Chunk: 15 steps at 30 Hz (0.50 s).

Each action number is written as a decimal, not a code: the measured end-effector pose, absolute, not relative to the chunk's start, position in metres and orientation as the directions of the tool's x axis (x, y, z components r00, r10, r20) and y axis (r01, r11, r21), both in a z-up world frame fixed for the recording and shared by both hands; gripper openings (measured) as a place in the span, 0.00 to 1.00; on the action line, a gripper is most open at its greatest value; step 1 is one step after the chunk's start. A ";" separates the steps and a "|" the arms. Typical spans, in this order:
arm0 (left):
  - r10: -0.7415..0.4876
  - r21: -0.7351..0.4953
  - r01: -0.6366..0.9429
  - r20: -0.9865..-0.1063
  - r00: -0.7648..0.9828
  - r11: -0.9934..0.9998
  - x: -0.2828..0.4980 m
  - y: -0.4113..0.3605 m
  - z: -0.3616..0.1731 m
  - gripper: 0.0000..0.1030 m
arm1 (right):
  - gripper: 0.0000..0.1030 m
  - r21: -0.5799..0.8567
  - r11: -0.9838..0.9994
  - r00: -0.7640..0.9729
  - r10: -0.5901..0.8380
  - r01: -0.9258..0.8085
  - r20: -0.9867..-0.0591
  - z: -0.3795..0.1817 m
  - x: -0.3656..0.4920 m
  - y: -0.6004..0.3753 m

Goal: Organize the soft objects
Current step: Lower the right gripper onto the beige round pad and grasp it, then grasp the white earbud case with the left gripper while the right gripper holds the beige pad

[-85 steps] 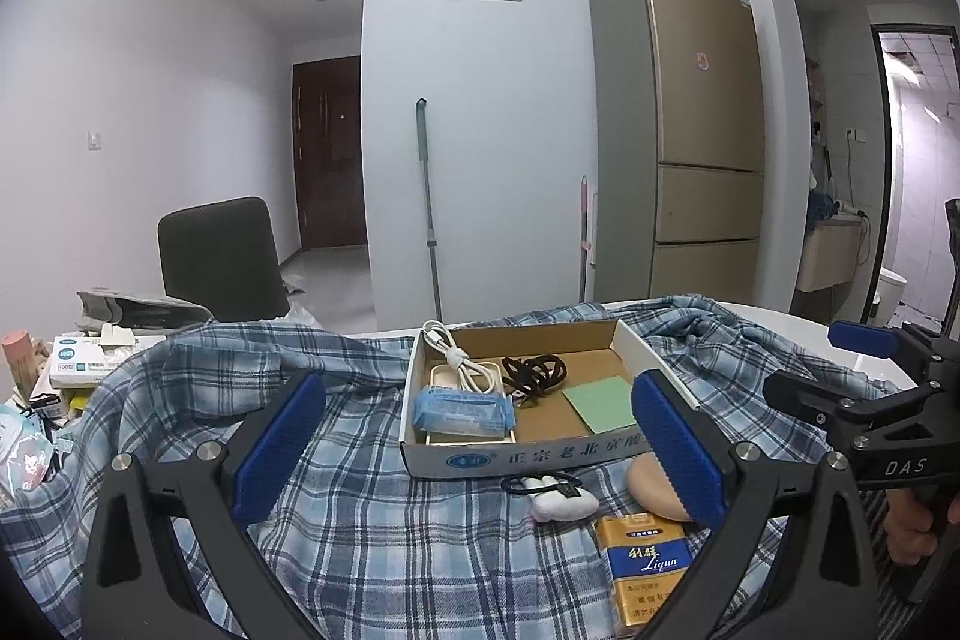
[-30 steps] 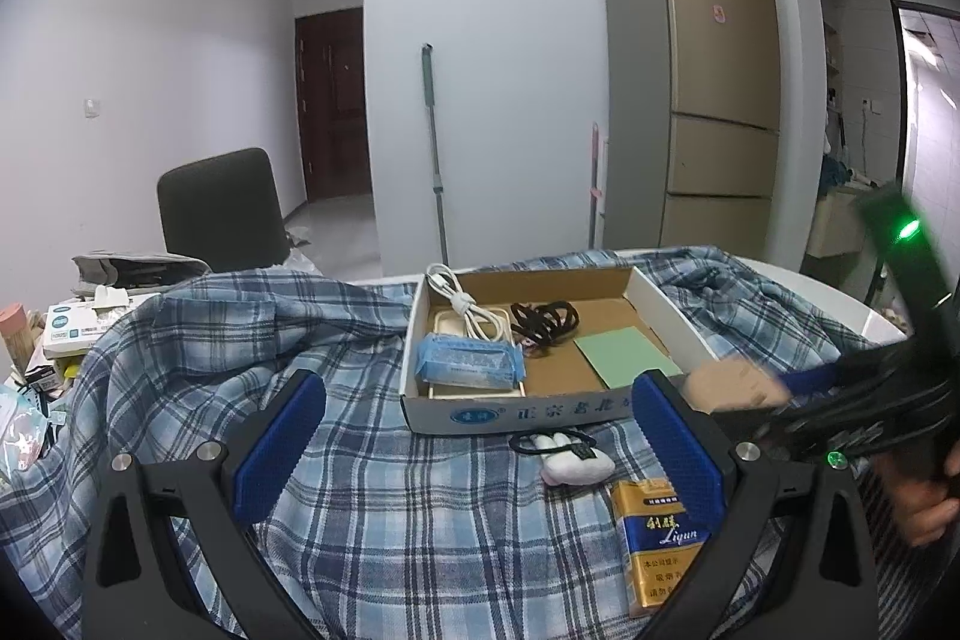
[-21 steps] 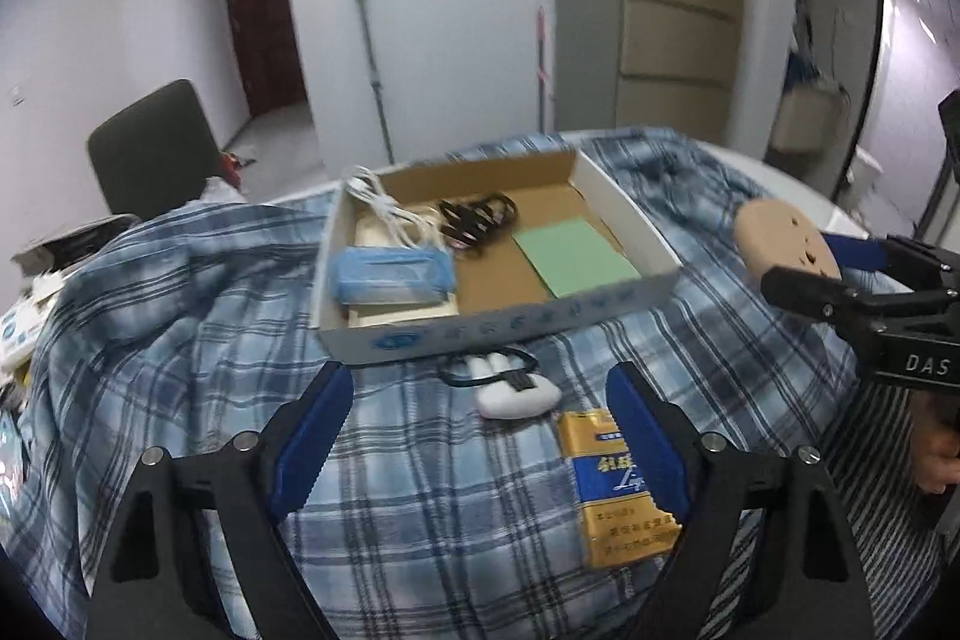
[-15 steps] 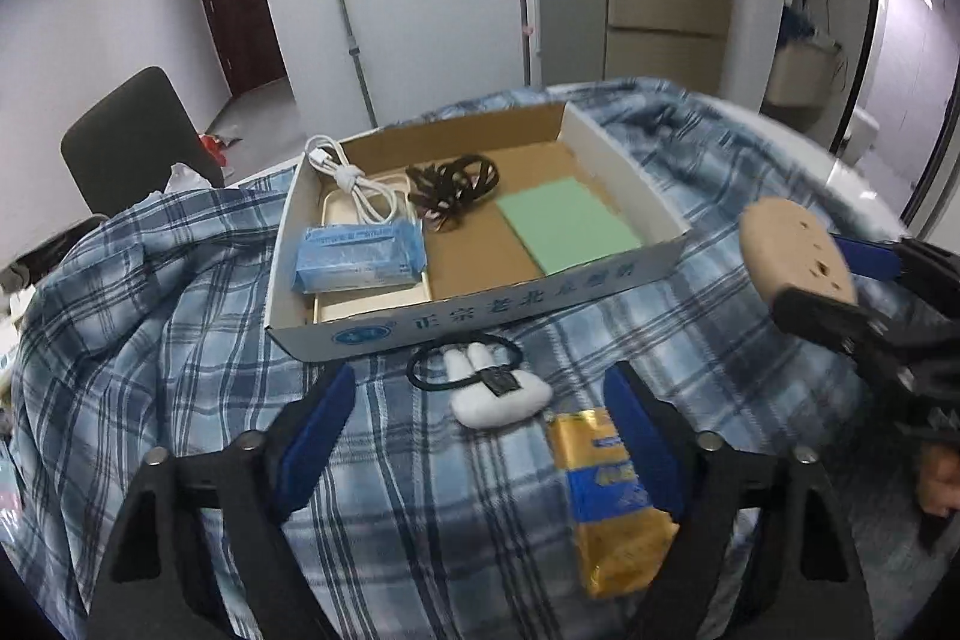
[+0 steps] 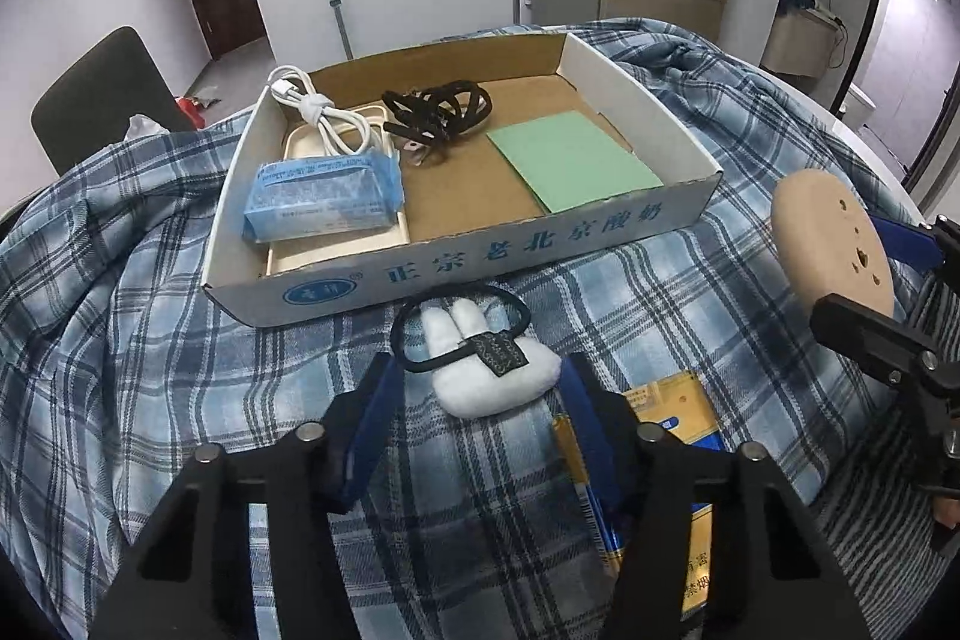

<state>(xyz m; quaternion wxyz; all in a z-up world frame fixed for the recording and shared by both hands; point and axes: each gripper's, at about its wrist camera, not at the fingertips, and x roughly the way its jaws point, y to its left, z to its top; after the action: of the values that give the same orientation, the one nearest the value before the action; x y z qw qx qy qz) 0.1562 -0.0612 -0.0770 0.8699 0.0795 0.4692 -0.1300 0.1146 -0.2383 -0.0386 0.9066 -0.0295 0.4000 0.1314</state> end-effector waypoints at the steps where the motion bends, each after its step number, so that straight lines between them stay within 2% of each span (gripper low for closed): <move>1: -0.153 0.016 0.304 -0.838 0.524 0.953 0.156 -0.061 -0.078 0.43 | 0.73 0.051 0.963 0.645 0.215 -0.263 -0.734 -0.039 0.114 -0.238; 8: -0.174 -0.003 0.300 -0.821 0.543 0.954 0.154 -0.058 -0.074 0.36 | 0.73 0.058 0.963 0.639 0.218 -0.262 -0.737 -0.039 0.115 -0.238; 11: -0.193 -0.005 0.302 -0.778 0.598 0.953 0.145 -0.055 -0.063 0.36 | 0.73 0.055 0.964 0.642 0.217 -0.261 -0.735 -0.039 0.115 -0.238; 15: -0.208 0.025 0.298 -0.660 0.722 0.954 0.120 -0.052 -0.040 0.36 | 0.73 0.034 0.967 0.675 0.202 -0.254 -0.710 -0.035 0.110 -0.237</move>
<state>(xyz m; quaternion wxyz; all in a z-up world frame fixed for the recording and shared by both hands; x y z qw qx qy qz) 0.1196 -0.0519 -0.0404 0.9255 0.0647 0.3472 -0.1366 0.1100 -0.2373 -0.0351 0.9144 -0.0338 0.3836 0.1247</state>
